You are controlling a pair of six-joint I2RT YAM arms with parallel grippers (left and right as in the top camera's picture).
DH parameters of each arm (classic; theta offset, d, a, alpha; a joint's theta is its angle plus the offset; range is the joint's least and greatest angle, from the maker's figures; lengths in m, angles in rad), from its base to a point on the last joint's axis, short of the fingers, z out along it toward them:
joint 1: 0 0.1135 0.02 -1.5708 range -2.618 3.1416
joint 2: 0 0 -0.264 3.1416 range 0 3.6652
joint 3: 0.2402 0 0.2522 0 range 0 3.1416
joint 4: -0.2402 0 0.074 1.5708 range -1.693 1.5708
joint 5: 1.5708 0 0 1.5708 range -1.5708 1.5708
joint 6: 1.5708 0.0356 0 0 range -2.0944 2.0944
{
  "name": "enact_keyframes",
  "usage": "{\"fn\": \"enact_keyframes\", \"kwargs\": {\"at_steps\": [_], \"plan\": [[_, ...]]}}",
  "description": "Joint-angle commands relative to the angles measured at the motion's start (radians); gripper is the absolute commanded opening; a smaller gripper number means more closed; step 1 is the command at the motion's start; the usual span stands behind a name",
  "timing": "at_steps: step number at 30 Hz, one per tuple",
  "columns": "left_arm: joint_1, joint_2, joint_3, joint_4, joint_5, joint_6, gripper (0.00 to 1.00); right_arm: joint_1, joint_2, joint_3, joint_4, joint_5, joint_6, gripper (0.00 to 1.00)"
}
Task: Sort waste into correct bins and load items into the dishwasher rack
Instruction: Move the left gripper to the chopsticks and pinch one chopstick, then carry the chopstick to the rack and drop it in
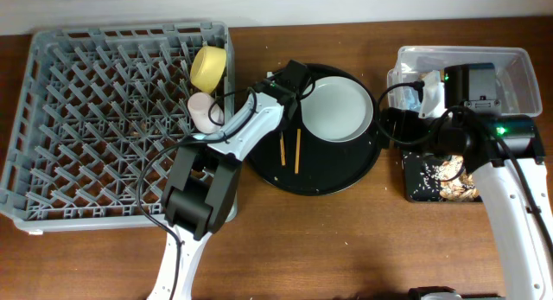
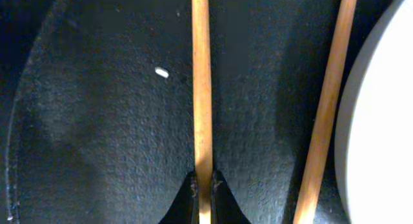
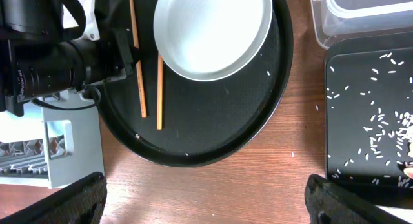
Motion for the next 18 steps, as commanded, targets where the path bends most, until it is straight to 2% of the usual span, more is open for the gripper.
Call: {"fn": "enact_keyframes", "kwargs": {"at_steps": [1, 4, 10, 12, 15, 18], "plan": [[0.005, 0.011, 0.048, -0.061, 0.040, 0.073, 0.01, 0.003, 0.001, 0.014, 0.002, 0.011, -0.006, 0.99], [0.020, -0.023, 0.155, -0.171, 0.039, 0.164, 0.01, 0.003, 0.001, 0.014, 0.003, 0.011, -0.006, 0.98], [0.100, -0.142, 0.361, -0.390, 0.028, 0.256, 0.00, 0.003, 0.001, 0.014, 0.003, 0.011, -0.006, 0.98], [0.217, -0.234, 0.375, -0.518, 0.029, 0.265, 0.00, 0.003, 0.001, 0.014, 0.002, 0.011, -0.006, 0.98], [0.314, -0.290, 0.376, -0.595, 0.032, 0.266, 0.00, 0.003, 0.001, 0.014, 0.002, 0.011, -0.006, 0.98], [0.436, -0.333, 0.375, -0.685, 0.032, 0.359, 0.00, 0.003, 0.001, 0.014, 0.002, 0.011, -0.006, 0.98]]}}
